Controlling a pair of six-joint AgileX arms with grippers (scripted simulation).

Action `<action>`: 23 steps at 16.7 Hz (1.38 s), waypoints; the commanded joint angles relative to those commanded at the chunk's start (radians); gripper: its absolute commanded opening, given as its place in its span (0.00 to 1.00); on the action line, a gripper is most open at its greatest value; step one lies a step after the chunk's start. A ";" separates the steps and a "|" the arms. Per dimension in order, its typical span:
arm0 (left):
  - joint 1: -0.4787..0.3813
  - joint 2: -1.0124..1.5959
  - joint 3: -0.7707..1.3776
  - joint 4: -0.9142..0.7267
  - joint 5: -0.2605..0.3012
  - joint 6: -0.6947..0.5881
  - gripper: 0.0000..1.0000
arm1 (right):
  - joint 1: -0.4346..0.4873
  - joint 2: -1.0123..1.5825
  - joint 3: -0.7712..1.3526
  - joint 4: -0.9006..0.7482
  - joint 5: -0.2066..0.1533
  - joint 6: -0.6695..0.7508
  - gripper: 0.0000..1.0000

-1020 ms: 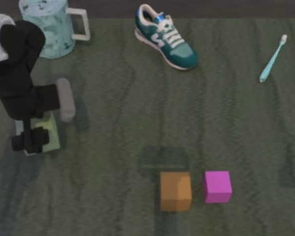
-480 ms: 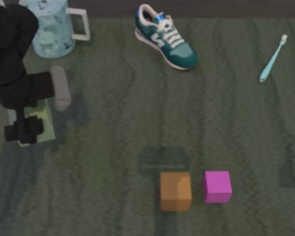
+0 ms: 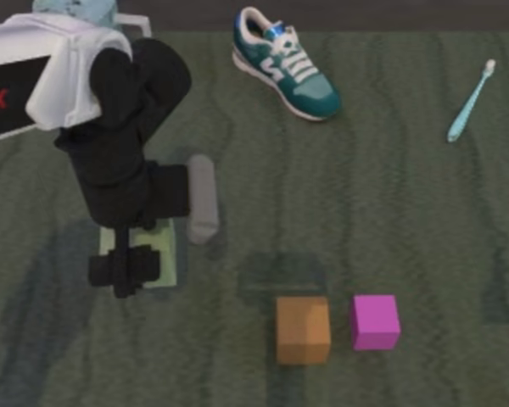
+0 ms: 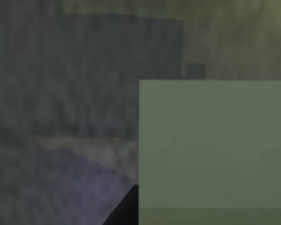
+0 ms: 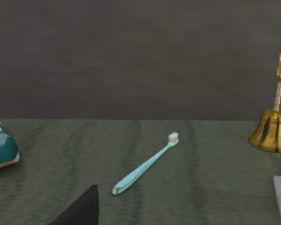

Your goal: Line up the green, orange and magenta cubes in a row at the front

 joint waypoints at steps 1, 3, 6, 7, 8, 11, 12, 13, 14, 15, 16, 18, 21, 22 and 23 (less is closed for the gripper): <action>-0.052 -0.016 -0.012 -0.005 0.000 -0.022 0.00 | 0.000 0.000 0.000 0.000 0.000 0.000 1.00; -0.130 -0.045 -0.031 -0.012 0.001 -0.060 0.00 | 0.000 0.000 0.000 0.000 0.000 0.000 1.00; -0.170 -0.065 -0.043 -0.015 0.000 -0.084 0.00 | 0.000 0.000 0.000 0.000 0.000 0.000 1.00; -0.170 -0.065 -0.043 -0.015 0.000 -0.084 0.00 | 0.000 0.000 0.000 0.000 0.000 0.000 1.00; -0.170 -0.065 -0.043 -0.015 0.000 -0.084 0.00 | 0.000 0.000 0.000 0.000 0.000 0.000 1.00; -0.168 -0.055 -0.051 0.004 0.000 -0.081 0.00 | 0.000 0.000 0.000 0.000 0.000 0.000 1.00; -0.169 -0.047 -0.066 0.027 0.001 -0.082 0.00 | 0.000 0.000 0.000 0.000 0.000 0.000 1.00; -0.170 -0.036 -0.086 0.059 0.001 -0.083 0.00 | 0.000 0.000 0.000 0.000 0.000 0.000 1.00; -0.172 -0.023 -0.108 0.096 0.001 -0.085 0.00 | 0.000 0.000 0.000 0.000 0.000 0.000 1.00; -0.173 -0.008 -0.133 0.136 0.002 -0.087 0.00 | 0.000 0.000 0.000 0.000 0.000 0.000 1.00; -0.175 0.006 -0.157 0.176 0.002 -0.088 0.00 | 0.000 0.000 0.000 0.000 0.000 0.000 1.00; -0.178 0.030 -0.196 0.237 0.001 -0.090 0.00 | 0.000 0.000 0.000 0.000 0.000 0.000 1.00; -0.179 0.040 -0.211 0.258 0.001 -0.091 0.00 | 0.000 0.000 0.000 0.000 0.000 0.000 1.00; -0.179 0.040 -0.211 0.258 0.001 -0.091 0.00 | 0.000 0.000 0.000 0.000 0.000 0.000 1.00; -0.179 0.040 -0.211 0.258 0.001 -0.091 0.00 | 0.000 0.000 0.000 0.000 0.000 0.000 1.00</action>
